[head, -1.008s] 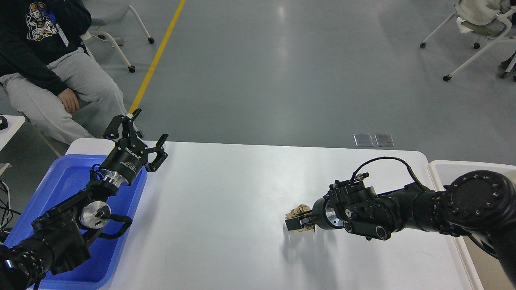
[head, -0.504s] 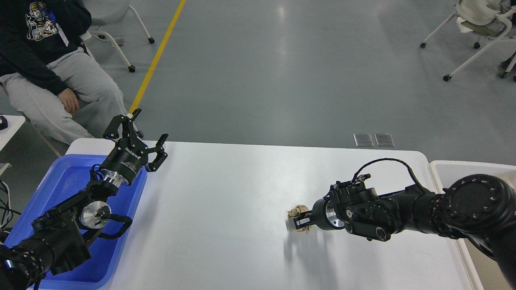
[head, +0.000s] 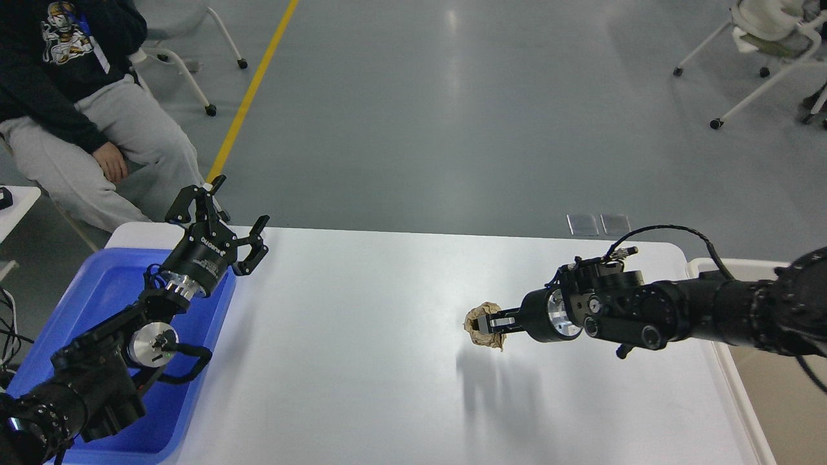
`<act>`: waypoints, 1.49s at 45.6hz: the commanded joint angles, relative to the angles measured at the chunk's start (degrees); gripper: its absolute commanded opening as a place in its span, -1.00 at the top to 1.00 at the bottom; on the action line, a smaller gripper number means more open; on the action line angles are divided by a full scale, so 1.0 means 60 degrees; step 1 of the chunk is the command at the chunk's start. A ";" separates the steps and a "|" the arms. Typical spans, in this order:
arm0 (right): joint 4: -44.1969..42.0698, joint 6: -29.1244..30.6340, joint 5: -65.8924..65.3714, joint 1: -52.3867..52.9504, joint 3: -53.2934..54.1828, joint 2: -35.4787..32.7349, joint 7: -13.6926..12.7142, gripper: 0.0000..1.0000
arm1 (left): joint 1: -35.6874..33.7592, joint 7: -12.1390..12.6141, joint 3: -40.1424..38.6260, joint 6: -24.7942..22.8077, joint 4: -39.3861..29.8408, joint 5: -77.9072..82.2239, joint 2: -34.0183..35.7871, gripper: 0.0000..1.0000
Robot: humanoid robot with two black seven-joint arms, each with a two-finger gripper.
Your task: Tidy desktop
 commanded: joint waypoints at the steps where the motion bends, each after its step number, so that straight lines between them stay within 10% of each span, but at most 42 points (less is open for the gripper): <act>1: 0.2161 0.1430 0.0779 0.2290 0.0372 -0.2471 0.0138 1.00 | -0.0001 -0.0011 0.0000 0.0000 0.0000 0.0004 0.0000 -1.00; 24: 0.3482 0.2457 0.0927 0.5487 0.0196 -0.5827 -0.0316 1.00 | -0.0001 0.0003 0.0000 0.0000 0.0000 0.0004 0.0000 -1.00; 41: 0.1769 -0.1027 -0.0041 0.2032 0.0093 -0.7336 -0.0331 1.00 | -0.0001 -0.0011 0.0000 0.0000 0.0000 0.0004 0.0000 -1.00; 68: -0.1804 -0.2465 1.0502 -0.3096 0.1866 -0.5902 -0.1194 1.00 | -0.0001 -0.0011 0.0000 0.0000 0.0000 -0.0010 0.0000 -1.00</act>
